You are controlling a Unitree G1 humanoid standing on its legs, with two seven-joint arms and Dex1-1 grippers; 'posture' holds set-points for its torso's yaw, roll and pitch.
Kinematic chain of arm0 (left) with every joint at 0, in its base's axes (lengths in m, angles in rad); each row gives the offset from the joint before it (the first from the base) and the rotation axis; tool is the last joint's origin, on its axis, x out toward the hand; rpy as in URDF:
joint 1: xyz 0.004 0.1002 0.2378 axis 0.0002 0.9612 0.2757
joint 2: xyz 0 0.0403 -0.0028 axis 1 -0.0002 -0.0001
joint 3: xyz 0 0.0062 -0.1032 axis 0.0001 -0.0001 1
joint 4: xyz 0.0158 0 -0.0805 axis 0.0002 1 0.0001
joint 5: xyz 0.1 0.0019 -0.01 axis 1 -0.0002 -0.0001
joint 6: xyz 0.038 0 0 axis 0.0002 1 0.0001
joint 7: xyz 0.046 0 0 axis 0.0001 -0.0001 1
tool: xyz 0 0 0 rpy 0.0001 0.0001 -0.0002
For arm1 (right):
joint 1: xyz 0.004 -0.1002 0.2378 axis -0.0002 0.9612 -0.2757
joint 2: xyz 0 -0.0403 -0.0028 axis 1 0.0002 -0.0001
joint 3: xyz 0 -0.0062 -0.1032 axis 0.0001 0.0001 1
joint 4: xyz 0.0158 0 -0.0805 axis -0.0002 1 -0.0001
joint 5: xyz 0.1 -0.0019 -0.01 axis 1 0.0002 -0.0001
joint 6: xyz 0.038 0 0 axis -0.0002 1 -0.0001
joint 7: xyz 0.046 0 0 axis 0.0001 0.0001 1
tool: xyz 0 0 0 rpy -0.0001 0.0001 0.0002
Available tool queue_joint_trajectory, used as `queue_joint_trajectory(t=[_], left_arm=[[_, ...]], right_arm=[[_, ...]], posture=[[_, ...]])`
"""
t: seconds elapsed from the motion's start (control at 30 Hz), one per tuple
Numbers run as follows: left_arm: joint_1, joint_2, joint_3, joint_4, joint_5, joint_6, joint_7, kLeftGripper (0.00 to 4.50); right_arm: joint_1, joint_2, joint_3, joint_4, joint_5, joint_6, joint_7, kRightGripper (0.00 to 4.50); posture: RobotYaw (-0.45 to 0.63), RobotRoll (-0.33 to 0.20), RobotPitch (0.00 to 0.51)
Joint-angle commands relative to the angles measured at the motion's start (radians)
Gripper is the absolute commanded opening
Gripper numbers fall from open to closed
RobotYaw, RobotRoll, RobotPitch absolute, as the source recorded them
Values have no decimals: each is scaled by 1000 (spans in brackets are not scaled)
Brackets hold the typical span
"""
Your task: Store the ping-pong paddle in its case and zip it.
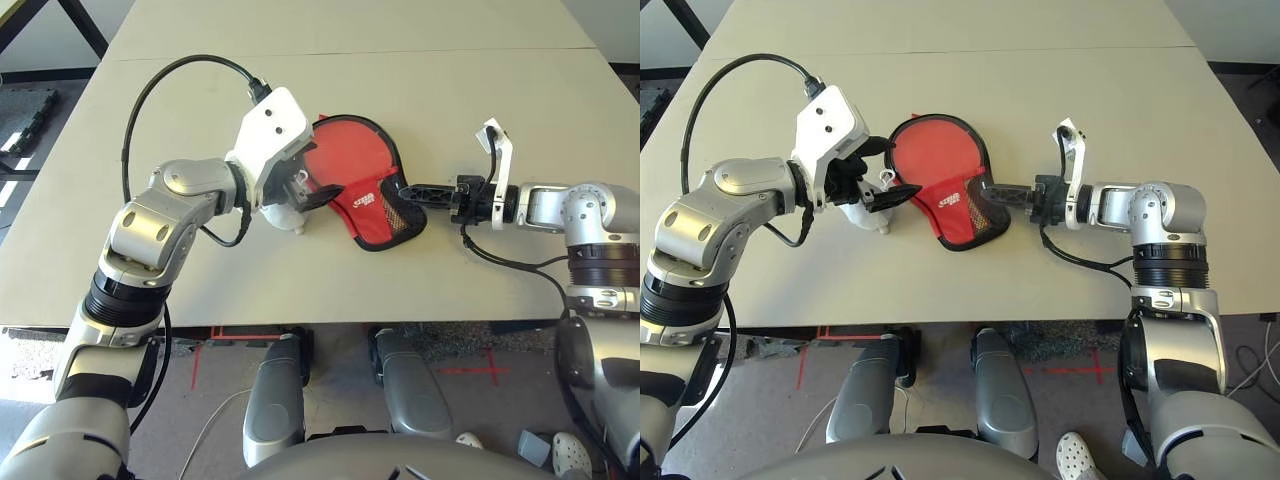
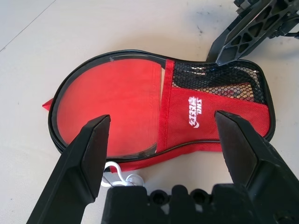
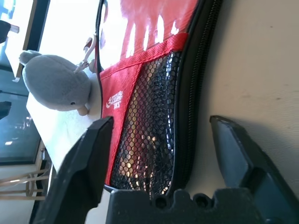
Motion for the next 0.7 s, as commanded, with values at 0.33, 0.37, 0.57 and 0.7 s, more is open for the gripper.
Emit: queue_joint_trajectory(t=[0.33, 0.37, 0.57, 0.7], left_arm=[[8, 11, -1, -6, 0, -2, -7, 4500], [8, 11, -1, -5, 0, -2, -7, 4500], [7, 14, -2, 4, 5, -13, -9, 4500], [8, 15, -6, 14, 8, -24, -12, 4500]], right_arm=[[25, -21, 21, 16, -1, 54, 0, 27], [26, -29, 18, 15, 0, 57, 2, 27], [60, -107, -14, -31, 21, 98, 15, 27], [111, -167, -46, -86, 52, 136, 26, 27]], posture=[[109, 0, 245], [109, 0, 245], [92, 0, 245], [70, 0, 244]])
